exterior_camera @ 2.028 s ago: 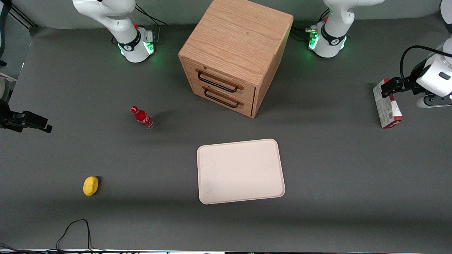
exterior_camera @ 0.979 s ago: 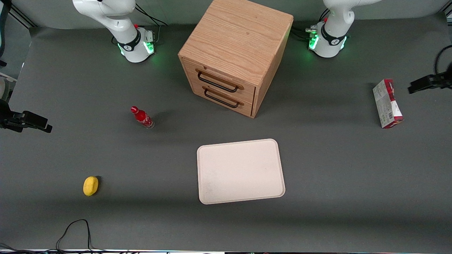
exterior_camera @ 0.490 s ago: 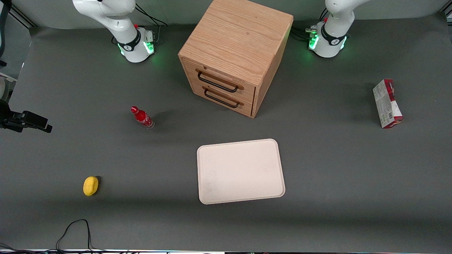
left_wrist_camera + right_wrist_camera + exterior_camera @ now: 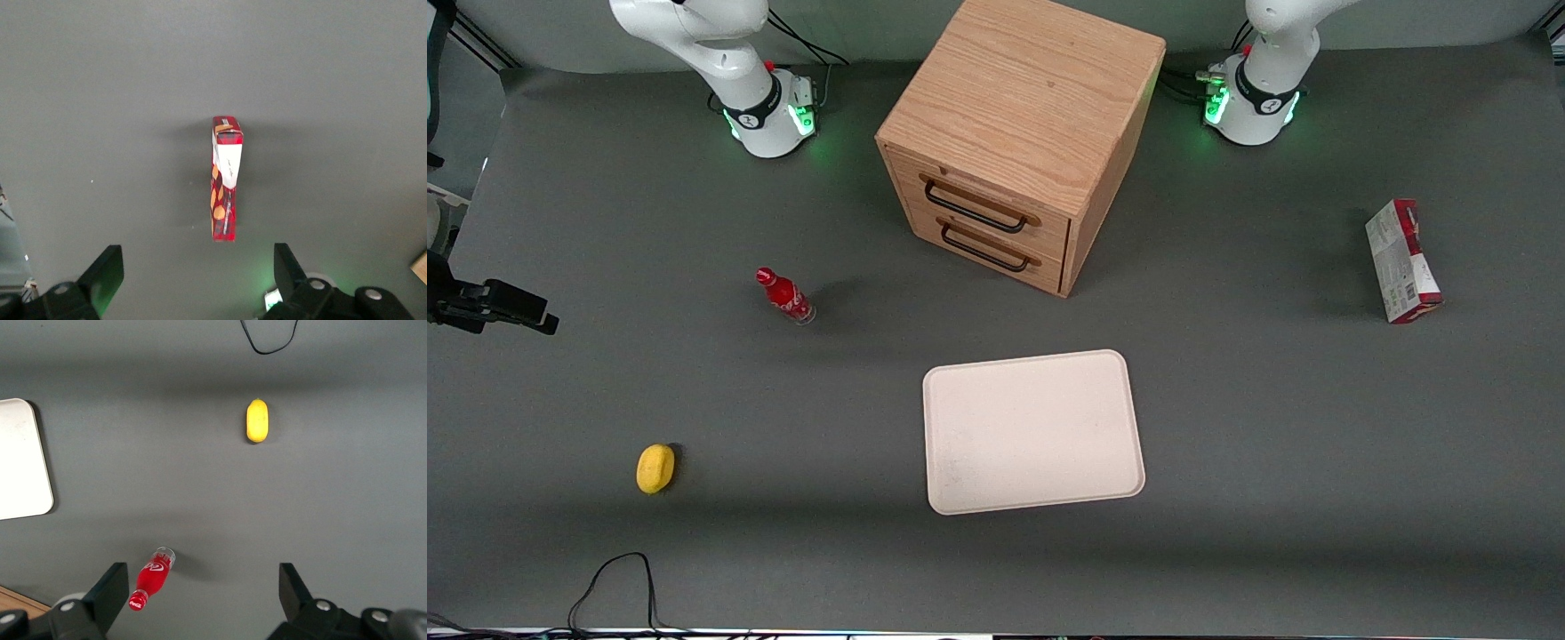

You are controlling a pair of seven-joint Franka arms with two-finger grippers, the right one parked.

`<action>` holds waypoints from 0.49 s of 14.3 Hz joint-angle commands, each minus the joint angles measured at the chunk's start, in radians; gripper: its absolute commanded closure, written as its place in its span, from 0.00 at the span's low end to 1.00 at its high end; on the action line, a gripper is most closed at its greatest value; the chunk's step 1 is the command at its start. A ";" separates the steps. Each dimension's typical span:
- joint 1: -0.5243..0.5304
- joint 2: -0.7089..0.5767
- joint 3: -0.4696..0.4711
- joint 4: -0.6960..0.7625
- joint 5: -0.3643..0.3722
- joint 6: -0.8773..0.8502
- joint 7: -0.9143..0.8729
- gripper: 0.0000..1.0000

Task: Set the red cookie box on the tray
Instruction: 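Lower the open left gripper over the upright red cookie box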

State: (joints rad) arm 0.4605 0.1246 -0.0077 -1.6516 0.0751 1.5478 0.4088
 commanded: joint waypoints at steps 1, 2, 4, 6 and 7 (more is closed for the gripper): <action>-0.006 -0.177 0.003 -0.368 0.015 0.232 -0.004 0.00; -0.005 -0.181 0.003 -0.431 0.015 0.298 -0.004 0.00; -0.006 -0.180 0.005 -0.549 0.015 0.441 -0.019 0.00; -0.008 -0.169 0.003 -0.664 0.017 0.599 -0.041 0.00; -0.008 -0.155 0.003 -0.718 0.017 0.686 -0.042 0.00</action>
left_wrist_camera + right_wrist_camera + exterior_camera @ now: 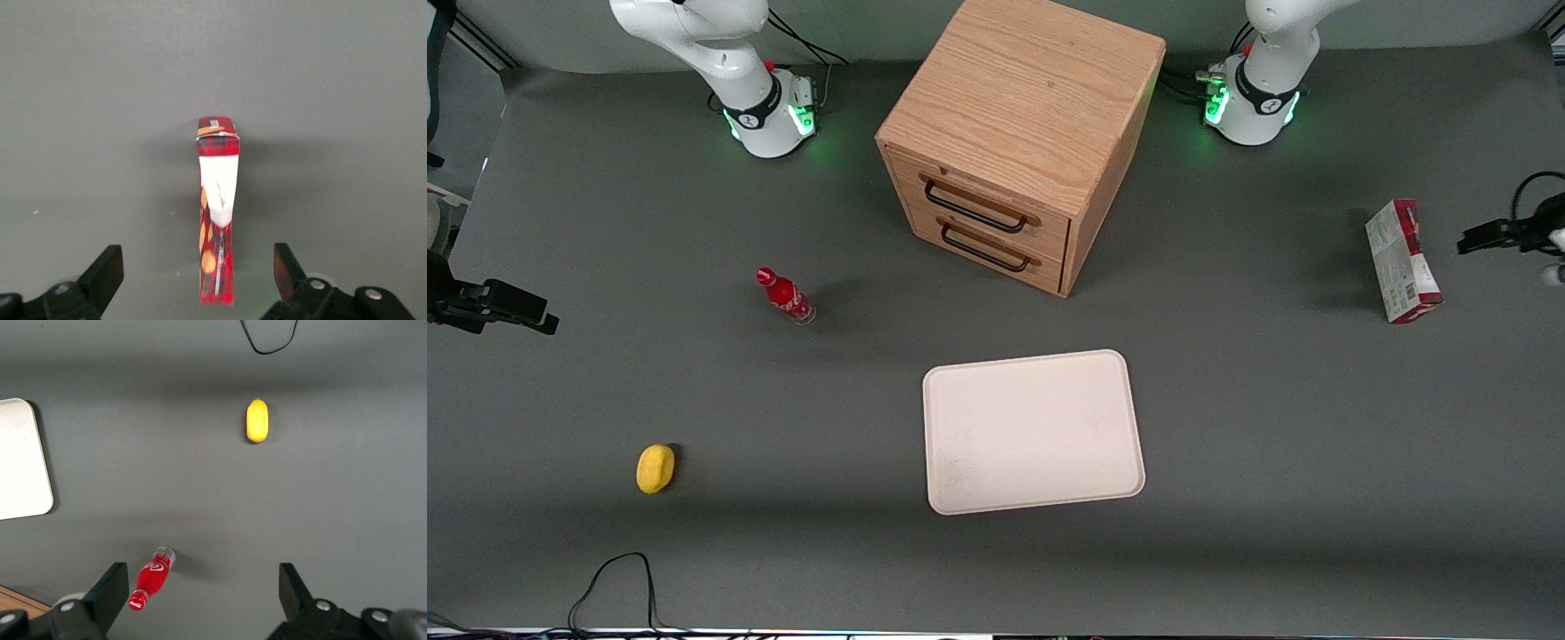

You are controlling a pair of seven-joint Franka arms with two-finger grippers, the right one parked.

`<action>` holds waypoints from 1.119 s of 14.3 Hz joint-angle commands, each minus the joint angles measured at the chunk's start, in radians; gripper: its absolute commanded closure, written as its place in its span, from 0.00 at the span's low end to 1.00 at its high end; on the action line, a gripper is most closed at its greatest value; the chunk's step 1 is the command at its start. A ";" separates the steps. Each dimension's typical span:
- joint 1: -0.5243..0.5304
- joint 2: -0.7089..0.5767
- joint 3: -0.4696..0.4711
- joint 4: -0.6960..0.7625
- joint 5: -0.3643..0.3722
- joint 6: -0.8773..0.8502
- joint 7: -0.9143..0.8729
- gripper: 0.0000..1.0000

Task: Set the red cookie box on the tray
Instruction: 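Lower the open left gripper over the upright red cookie box, then close the left gripper on the cookie box and lift it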

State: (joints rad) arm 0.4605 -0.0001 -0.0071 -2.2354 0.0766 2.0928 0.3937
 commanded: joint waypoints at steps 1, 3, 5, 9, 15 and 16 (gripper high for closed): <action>-0.006 -0.014 0.003 -0.183 0.015 0.232 -0.027 0.00; -0.006 0.035 0.004 -0.256 0.015 0.375 -0.029 0.00; -0.002 0.075 0.004 -0.271 0.015 0.421 -0.027 0.00; 0.024 0.110 0.004 -0.274 0.017 0.455 -0.016 0.00; 0.032 0.114 0.004 -0.276 0.018 0.463 -0.006 0.99; 0.043 0.114 0.004 -0.276 0.018 0.463 -0.003 1.00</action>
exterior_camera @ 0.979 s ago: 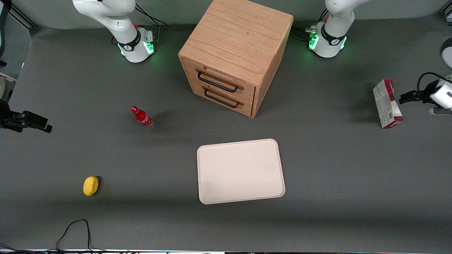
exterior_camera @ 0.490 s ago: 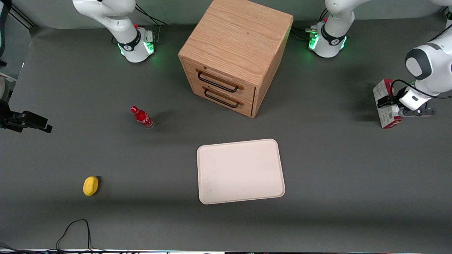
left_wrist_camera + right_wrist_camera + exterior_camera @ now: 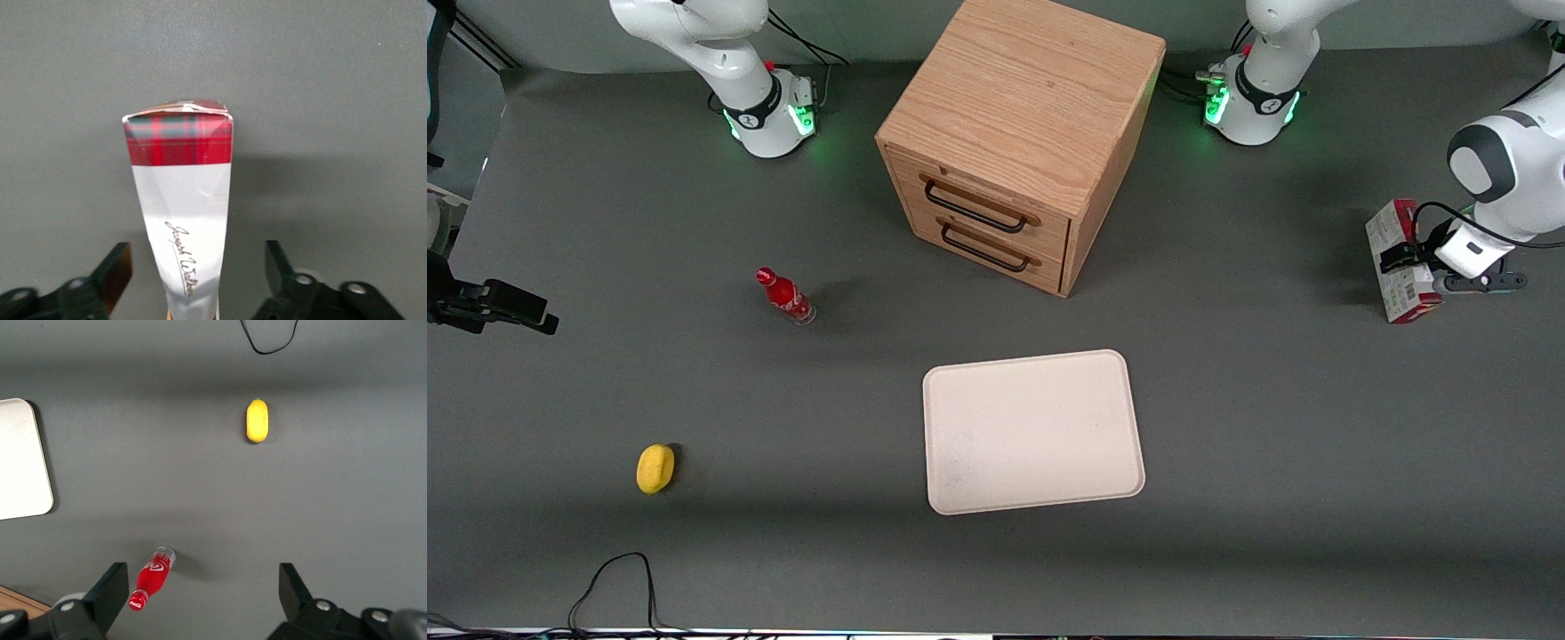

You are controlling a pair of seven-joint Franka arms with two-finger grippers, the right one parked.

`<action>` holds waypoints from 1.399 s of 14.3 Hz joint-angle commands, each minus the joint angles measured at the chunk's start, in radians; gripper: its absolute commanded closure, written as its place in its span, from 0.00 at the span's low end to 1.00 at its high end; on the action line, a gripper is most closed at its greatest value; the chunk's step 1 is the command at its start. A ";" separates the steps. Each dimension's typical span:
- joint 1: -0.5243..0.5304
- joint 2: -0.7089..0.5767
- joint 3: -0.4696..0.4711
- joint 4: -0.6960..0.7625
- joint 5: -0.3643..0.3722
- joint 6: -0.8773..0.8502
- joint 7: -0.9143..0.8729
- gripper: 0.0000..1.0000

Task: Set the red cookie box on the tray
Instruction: 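Close the left gripper on the cookie box and lift it, then carry the held cookie box over to the white tray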

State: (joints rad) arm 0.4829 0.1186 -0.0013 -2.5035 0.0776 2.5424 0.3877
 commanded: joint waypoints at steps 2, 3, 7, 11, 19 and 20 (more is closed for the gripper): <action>0.025 -0.005 -0.002 -0.008 0.017 0.010 0.008 1.00; 0.025 -0.004 -0.002 -0.008 0.017 0.010 0.008 1.00; 0.025 -0.008 -0.003 -0.003 0.017 -0.002 0.007 1.00; 0.014 -0.068 -0.009 0.070 0.017 -0.160 -0.009 1.00; -0.017 -0.083 -0.130 0.726 0.016 -0.912 -0.079 1.00; -0.027 -0.056 -0.140 0.827 0.017 -0.994 -0.084 1.00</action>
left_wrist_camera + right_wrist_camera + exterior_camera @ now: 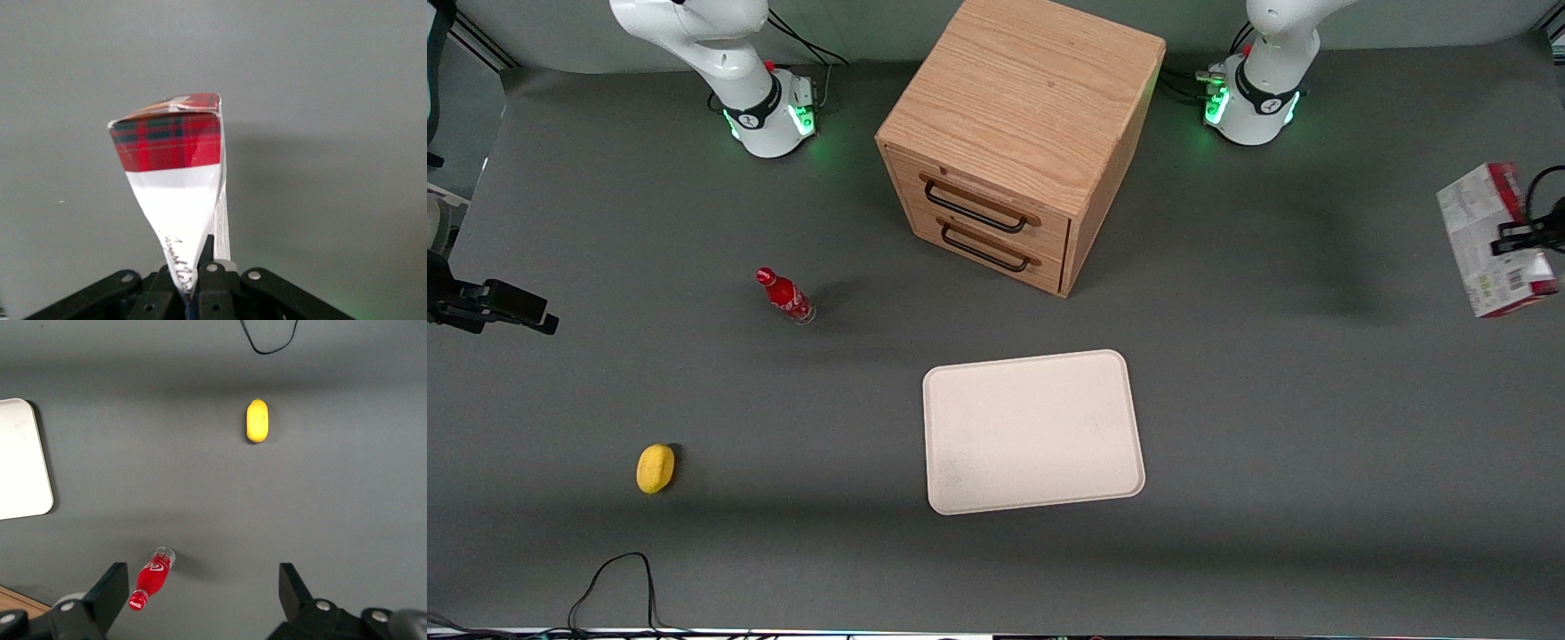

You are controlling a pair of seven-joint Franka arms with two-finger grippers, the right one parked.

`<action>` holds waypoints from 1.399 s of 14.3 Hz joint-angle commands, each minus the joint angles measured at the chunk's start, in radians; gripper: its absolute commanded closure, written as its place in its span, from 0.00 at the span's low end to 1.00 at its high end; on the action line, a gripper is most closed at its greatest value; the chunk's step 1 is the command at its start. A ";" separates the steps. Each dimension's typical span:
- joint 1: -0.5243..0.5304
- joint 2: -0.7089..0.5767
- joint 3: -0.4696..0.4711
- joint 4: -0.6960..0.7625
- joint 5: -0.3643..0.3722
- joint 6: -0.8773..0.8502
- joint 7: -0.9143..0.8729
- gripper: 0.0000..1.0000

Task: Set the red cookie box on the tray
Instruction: 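Carry the held cookie box over to the white tray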

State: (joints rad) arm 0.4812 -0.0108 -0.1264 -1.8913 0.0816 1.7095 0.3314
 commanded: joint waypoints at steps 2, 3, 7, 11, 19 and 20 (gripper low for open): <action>-0.070 0.156 -0.018 0.416 0.014 -0.319 -0.070 1.00; -0.085 0.195 -0.018 0.482 0.014 -0.356 -0.087 1.00; -0.142 0.236 -0.019 0.541 0.009 -0.370 -0.153 1.00; -0.352 0.273 -0.019 0.547 -0.003 -0.352 -0.438 1.00; -0.711 0.715 -0.050 0.992 -0.091 -0.257 -0.963 1.00; -0.728 0.741 -0.059 0.989 -0.091 -0.196 -0.994 1.00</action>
State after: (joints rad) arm -0.2128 0.6171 -0.1758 -1.0377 0.0054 1.4792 -0.5813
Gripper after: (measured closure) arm 0.947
